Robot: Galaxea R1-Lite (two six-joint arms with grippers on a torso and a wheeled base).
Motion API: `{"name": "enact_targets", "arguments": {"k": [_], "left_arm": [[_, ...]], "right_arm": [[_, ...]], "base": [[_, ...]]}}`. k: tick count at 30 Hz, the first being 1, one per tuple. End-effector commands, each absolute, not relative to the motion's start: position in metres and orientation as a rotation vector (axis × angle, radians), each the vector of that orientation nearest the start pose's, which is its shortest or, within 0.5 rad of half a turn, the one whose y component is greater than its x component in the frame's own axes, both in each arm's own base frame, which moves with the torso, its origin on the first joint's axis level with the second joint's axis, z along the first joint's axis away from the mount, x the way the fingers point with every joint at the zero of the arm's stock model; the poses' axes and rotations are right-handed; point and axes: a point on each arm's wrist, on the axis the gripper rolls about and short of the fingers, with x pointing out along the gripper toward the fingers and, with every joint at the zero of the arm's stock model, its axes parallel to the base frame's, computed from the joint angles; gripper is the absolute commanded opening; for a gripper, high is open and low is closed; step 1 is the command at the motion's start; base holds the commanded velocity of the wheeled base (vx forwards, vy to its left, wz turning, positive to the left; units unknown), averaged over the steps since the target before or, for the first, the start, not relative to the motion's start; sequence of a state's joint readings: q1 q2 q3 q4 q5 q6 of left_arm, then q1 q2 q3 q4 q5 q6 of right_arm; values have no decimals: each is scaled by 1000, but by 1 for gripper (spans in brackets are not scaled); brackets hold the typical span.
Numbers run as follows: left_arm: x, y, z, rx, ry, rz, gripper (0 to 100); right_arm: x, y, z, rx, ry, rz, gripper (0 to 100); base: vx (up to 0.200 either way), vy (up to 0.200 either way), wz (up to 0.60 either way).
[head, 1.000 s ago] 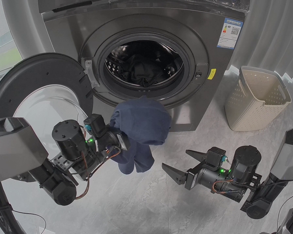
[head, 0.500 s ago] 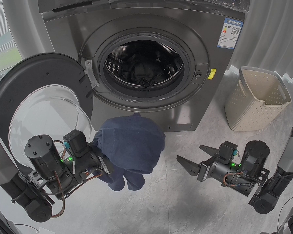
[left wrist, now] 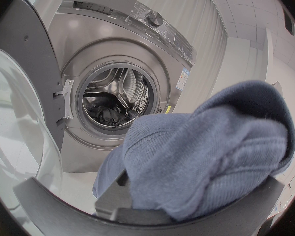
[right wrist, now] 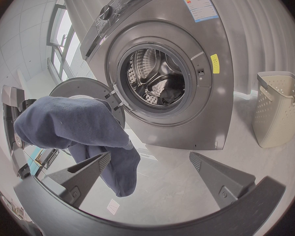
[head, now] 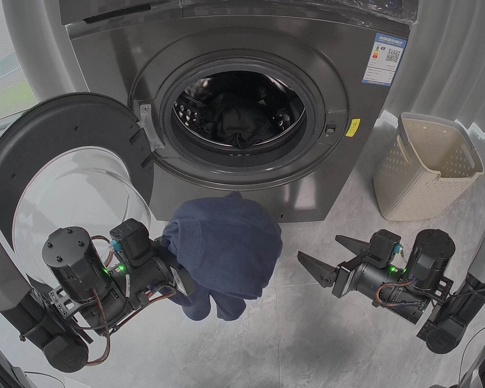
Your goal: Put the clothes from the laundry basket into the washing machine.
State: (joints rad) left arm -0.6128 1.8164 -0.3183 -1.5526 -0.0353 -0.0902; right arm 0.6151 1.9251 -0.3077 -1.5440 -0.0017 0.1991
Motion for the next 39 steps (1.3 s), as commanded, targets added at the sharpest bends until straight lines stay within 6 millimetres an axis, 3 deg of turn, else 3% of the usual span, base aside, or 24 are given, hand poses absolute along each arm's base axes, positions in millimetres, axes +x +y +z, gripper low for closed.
{"name": "enact_targets", "arguments": {"k": [1,20,26,39], "left_arm": [[215,-154,127,-103,-24,-657,0],[213,-158,124,-100,-11,-672,0],[212,-157,125,-101,-14,-670,0],[212,-157,122,-101,-5,-670,0]], "right_arm": [[223,158,96,171,131,606,100],[214,162,91,160,165,633,100],[202,166,86,146,197,666,100],[201,168,85,144,201,674,100]], "base": [[200,0,0],[200,0,0],[0,0,0],[0,0,0]]}}
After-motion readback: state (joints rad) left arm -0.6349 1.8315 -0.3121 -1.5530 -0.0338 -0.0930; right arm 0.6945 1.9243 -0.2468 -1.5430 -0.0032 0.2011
